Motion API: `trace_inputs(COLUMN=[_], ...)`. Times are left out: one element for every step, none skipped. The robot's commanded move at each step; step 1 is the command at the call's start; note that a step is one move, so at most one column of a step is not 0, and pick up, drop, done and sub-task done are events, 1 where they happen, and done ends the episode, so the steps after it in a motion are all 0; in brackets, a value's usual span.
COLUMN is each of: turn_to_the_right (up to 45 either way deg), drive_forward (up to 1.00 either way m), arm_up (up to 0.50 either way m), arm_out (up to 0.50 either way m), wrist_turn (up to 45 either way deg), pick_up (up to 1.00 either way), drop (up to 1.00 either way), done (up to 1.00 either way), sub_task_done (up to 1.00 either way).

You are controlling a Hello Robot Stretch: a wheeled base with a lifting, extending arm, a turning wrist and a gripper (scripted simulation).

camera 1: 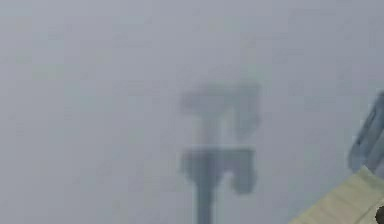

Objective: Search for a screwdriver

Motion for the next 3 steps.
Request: trace_inputs(turn_to_the_right=[45.0, 45.0, 45.0], drive_forward=[0.0, 0.0, 0.0], arm_up=[0.0, 0.0, 0.0], arm_out=[0.0, 0.0, 0.0], wrist_turn=[0.0, 0.0, 0.0], pick_up=[0.0, 0.0, 0.0], drop=[0.0, 0.0, 0.0], done=[0.0, 0.0, 0.0], sub_task_done=[0.0, 0.0, 0.0])
